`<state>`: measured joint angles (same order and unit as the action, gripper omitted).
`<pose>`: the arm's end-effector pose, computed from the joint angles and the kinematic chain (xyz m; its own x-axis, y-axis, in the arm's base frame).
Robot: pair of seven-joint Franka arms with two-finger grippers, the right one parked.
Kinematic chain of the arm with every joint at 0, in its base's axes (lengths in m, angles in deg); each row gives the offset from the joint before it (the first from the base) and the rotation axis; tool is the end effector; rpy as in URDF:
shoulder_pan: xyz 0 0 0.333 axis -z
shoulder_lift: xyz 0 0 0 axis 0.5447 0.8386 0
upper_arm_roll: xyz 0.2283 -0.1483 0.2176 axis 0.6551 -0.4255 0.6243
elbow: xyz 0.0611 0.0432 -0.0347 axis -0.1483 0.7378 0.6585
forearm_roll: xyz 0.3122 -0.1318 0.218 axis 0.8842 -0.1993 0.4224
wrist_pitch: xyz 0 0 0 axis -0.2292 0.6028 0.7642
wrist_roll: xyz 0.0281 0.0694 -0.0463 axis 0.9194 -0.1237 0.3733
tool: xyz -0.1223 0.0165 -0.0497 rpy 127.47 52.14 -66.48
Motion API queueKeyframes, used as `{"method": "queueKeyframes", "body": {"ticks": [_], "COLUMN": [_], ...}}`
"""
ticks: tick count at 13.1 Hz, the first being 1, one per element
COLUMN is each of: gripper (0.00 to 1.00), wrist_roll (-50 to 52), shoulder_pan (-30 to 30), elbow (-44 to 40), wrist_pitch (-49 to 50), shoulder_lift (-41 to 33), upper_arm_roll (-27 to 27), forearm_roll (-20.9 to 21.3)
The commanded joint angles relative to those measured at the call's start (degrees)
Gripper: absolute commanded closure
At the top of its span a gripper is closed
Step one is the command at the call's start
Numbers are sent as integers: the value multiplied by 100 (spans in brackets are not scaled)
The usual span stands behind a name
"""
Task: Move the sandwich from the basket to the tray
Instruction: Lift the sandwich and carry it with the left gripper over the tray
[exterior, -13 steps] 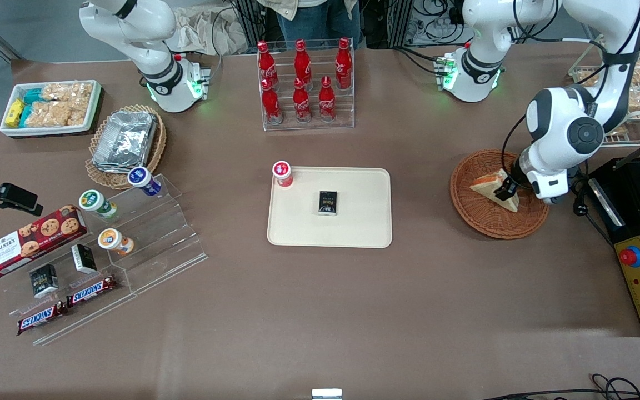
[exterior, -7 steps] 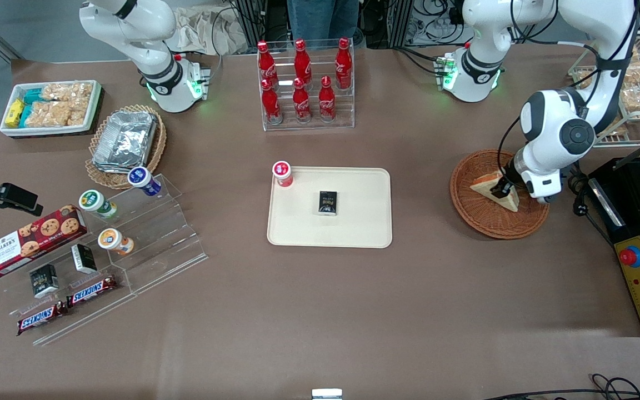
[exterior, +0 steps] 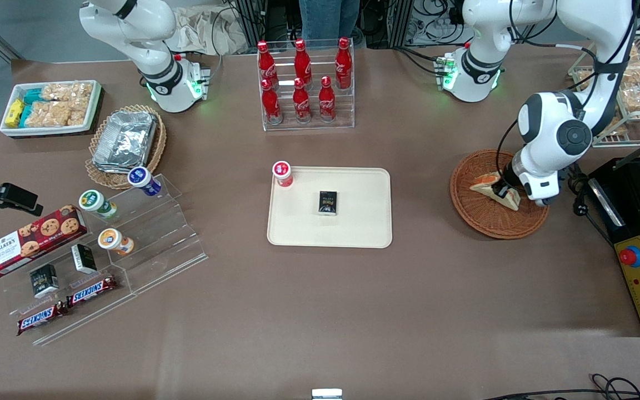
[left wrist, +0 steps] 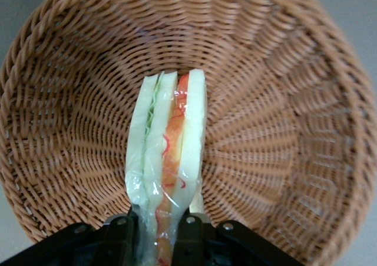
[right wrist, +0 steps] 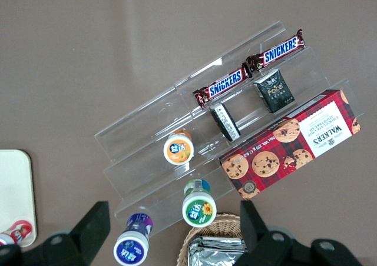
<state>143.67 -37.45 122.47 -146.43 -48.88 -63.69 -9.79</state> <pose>0.4556 -0.0143 0.2510 0.5872 0.8078 -0.0525 0.8028 -0.5894 -0.0899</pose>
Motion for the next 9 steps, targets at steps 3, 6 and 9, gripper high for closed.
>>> {"method": "queueKeyframes", "body": {"ticks": [3, 6, 9], "gripper": [100, 100, 100], "wrist_roll": [-1157, -1713, -3337], "shoulder_pan": [250, 461, 979], "elbow": [-961, -1937, -2352], "wrist_pitch": [2375, 3415, 3883], "shoulder_lift": [-1056, -1031, -1057], "upper_arm_roll": [-63, -106, -150], "forearm_roll": [-248, -549, -540]}}
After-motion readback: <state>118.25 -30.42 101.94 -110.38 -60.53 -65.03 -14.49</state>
